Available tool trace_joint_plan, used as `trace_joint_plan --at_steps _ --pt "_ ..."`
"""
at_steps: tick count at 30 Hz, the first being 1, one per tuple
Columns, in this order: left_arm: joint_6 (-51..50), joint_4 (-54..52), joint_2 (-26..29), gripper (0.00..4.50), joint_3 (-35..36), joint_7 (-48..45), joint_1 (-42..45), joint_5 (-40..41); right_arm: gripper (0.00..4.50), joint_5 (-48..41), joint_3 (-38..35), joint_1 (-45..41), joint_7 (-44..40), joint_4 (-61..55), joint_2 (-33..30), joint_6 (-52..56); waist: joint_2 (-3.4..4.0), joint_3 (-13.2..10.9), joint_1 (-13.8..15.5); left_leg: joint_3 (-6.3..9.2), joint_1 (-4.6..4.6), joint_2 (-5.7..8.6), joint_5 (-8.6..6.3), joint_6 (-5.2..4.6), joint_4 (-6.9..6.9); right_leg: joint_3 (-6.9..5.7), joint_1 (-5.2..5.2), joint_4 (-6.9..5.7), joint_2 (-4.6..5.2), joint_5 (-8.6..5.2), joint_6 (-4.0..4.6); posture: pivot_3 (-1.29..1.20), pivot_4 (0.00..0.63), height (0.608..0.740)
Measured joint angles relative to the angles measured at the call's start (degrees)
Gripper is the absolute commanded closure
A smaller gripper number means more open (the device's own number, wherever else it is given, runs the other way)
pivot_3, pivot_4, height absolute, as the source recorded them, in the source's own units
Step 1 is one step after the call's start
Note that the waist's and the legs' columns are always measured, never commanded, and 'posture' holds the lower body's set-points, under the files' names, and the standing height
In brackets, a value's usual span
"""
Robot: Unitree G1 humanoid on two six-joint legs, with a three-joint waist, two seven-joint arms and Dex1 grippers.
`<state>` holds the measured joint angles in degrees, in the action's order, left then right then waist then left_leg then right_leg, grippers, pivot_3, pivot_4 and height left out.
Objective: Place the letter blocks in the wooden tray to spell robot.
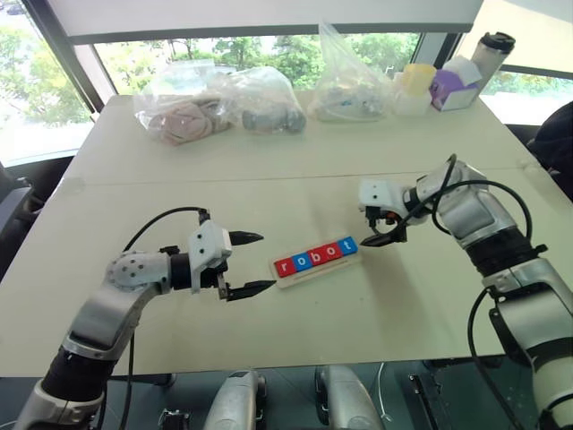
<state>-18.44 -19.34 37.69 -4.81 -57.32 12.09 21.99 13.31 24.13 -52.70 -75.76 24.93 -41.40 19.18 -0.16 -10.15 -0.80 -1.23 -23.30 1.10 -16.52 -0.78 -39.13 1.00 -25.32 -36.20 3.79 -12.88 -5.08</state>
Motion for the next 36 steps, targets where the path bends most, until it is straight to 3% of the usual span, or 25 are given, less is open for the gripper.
trace_joint_plan --at_steps 18,23,27,30,36 --pt "1.4 -0.1 0.1 0.00 0.0 0.0 -1.4 0.0 0.07 0.3 0.5 1.1 -0.9 -5.9 0.4 2.3 0.00 0.0 0.0 0.00 0.00 0.00 0.00 0.00 0.00 0.00 0.00 0.00 0.02 0.00 0.00 0.00 0.150 0.740" --pt "1.4 -0.1 0.2 0.00 0.0 0.0 -1.3 0.0 0.07 6.1 2.6 1.1 3.6 -1.8 -3.6 -5.7 0.00 0.0 0.2 -0.02 0.00 0.03 0.00 0.00 -0.01 0.00 0.01 0.02 0.03 0.00 0.00 0.00 0.150 0.740" --pt "1.4 -0.1 0.2 0.00 0.1 0.1 -1.1 0.0 0.07 6.4 2.0 1.2 2.5 -1.3 -6.2 -6.5 0.00 0.0 0.1 -0.02 0.00 0.01 0.00 0.00 -0.01 0.01 0.01 0.01 0.01 0.00 0.00 0.00 0.150 0.740" --pt "1.1 -0.1 0.2 0.00 0.6 0.2 -0.9 0.3 0.07 2.3 -2.1 2.6 -1.1 -6.3 -7.8 -1.3 0.00 0.0 0.0 -0.01 0.00 -0.03 0.00 0.00 -0.01 0.01 0.00 0.00 -0.02 0.00 0.00 0.00 0.150 0.740" --pt "-1.3 -0.2 1.9 0.00 3.9 0.4 -0.8 2.5 0.07 -10.5 -10.4 11.3 -7.9 -28.8 -11.7 17.8 0.00 0.0 0.2 0.06 0.00 -0.06 -0.01 -0.01 -0.01 0.02 0.01 -0.01 -0.01 0.00 -0.01 0.00 0.150 0.740"
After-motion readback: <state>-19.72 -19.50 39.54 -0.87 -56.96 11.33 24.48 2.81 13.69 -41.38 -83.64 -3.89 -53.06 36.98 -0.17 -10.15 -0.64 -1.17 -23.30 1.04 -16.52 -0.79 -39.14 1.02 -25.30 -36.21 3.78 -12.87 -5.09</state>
